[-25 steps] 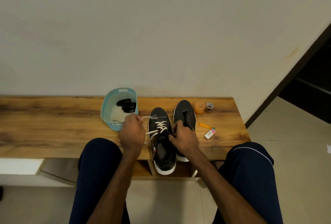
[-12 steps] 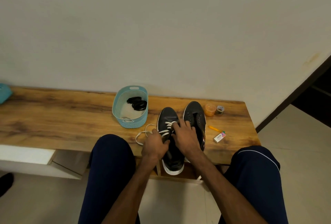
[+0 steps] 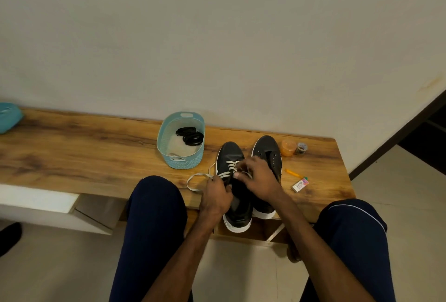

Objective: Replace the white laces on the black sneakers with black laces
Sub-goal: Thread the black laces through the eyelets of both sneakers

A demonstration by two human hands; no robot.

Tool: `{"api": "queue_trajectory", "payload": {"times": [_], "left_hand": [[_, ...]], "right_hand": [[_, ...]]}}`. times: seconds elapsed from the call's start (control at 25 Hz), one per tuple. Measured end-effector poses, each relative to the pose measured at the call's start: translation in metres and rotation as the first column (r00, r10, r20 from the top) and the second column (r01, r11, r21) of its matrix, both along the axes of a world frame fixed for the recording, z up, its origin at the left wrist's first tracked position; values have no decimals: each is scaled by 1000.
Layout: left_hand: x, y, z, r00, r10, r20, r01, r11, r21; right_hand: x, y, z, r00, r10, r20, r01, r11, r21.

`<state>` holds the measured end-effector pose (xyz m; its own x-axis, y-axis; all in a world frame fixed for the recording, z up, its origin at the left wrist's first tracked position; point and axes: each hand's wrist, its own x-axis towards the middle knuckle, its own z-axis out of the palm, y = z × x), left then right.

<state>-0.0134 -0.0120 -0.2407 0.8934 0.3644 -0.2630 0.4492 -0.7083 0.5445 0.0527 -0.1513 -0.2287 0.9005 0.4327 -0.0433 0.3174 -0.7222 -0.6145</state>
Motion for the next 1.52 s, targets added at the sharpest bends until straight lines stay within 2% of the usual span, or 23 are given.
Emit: {"api": "queue_trajectory", "payload": {"times": [0.08, 0.12, 0.16, 0.2, 0.24, 0.28, 0.32, 0.36, 0.4, 0.44, 0.48, 0.52, 0.64, 0.76, 0.88, 0.96, 1.04, 1.12, 1.16, 1.24, 1.28, 1.32, 1.52], "left_hand": [[-1, -1, 0, 1000, 1, 6, -1, 1000, -5], [-2, -1, 0, 1000, 0, 7, 1, 1000, -10], [-1, 0, 0, 1000, -1, 6, 1, 1000, -18], [-1, 0, -1, 1000, 2, 5, -2, 1000, -29], [0, 1, -1, 1000, 8, 1, -8, 999, -42], [0, 2, 0, 1000, 13, -1, -13, 999, -52], [1, 2, 0, 1000, 15, -3, -16, 998, -55], [2, 2, 0, 1000, 15, -3, -15, 999, -51], [2, 1, 0, 1000, 15, -4, -15, 999, -47], [2, 0, 1, 1000, 16, -6, -16, 999, -45], [2, -1, 1, 1000, 17, -7, -17, 999, -46], [2, -2, 1, 1000, 17, -9, -17, 999, -47], [1, -1, 2, 1000, 16, -10, -17, 998, -56], [1, 0, 2, 1000, 13, -11, -14, 998, -62], [1, 0, 3, 1000, 0, -2, 0, 997, -77], [0, -1, 4, 1000, -11, 13, 12, 997, -71], [-1, -2, 5, 1000, -10, 24, 12, 998, -62], [-1, -2, 5, 1000, -7, 25, 9, 998, -58], [0, -1, 5, 1000, -6, 23, 7, 998, -56], [1, -2, 4, 1000, -5, 13, 5, 999, -54], [0, -3, 5, 1000, -5, 12, 6, 999, -48], [-1, -4, 6, 1000, -9, 20, 9, 1000, -28], [5, -6, 6, 968, -150, 199, 108, 972, 207]], "right_hand": [[-8, 10, -9, 994, 99, 50, -82, 958, -275], [-10, 15, -10, 994, 82, 78, -60, 966, -251], [-11, 17, -7, 998, 12, 60, -5, 994, -110], [-10, 15, -1, 996, -72, -44, 76, 991, 108], [-8, 10, 9, 965, -110, -237, 194, 911, 365], [-4, 2, 20, 895, -98, -435, 353, 751, 558], [1, -7, 29, 828, -72, -556, 481, 601, 639], [6, -17, 35, 806, -96, -584, 532, 550, 644], [8, -23, 38, 837, -189, -514, 505, 631, 589], [9, -28, 35, 906, -286, -313, 405, 801, 441], [7, -26, 30, 951, -301, -64, 308, 934, 181], [3, -21, 24, 971, -218, 95, 219, 976, -3], [-8, 4, 9, 998, 27, 52, -20, 992, -128], [-10, 12, -4, 993, 84, 88, -60, 969, -239], [-13, 12, -15, 993, 32, 115, -4, 972, -236], [-16, 14, -16, 997, -43, 66, 55, 982, -180], [-19, 17, -14, 994, -94, -53, 92, 995, -36], [-15, 15, -1, 949, -120, -291, 187, 958, 216], [-10, 10, 9, 892, -135, -432, 306, 882, 358], [3, -5, 27, 771, -180, -611, 565, 636, 526], [11, -14, 32, 745, -215, -631, 631, 535, 562], [17, -20, 35, 755, -261, -602, 637, 511, 577], [21, -12, 20, 906, -331, -264, 419, 791, 445]]}}
